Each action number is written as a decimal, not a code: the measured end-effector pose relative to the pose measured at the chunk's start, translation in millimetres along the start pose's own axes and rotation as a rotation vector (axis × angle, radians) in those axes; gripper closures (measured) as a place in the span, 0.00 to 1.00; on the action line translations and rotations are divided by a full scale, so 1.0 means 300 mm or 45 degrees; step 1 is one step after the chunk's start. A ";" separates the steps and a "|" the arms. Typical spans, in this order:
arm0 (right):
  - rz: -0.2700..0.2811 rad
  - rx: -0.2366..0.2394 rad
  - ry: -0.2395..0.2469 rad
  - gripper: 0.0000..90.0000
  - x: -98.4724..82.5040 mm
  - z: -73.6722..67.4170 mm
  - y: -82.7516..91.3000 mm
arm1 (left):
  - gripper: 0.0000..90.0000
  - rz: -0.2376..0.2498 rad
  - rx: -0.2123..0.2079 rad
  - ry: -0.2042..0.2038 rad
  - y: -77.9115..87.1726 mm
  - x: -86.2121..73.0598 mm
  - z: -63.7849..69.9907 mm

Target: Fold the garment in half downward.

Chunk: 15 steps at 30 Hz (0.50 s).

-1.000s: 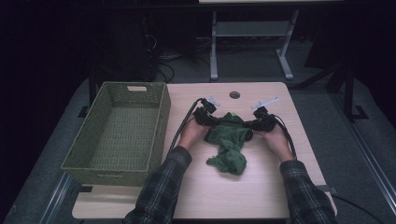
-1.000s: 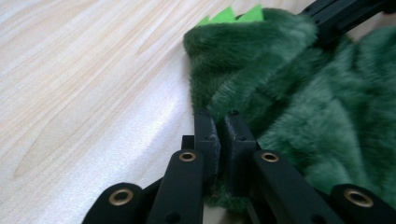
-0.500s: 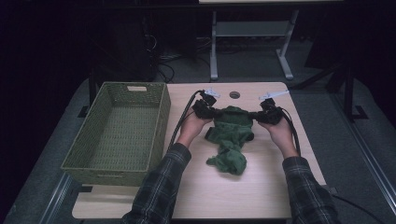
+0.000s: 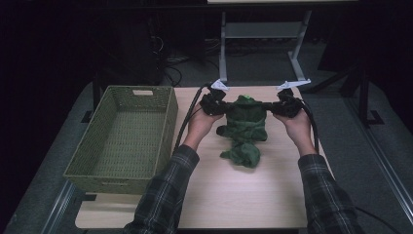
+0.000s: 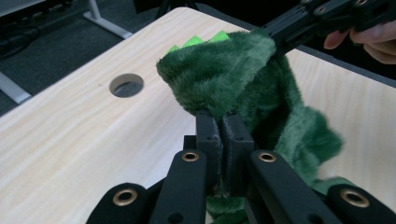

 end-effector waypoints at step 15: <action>0.048 0.057 0.096 1.00 -0.091 -0.111 0.096 | 0.97 0.032 -0.071 -0.019 0.089 -0.059 0.134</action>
Point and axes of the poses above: each handheld gripper's, and its own axes: y roughly backward along the jaws, x roughly out of its top, z roughly to its right, the point moved 3 cm from there along -y, roughly forward along the jaws, and after that the axes turned 2 degrees about z, right-handed, at the moved point
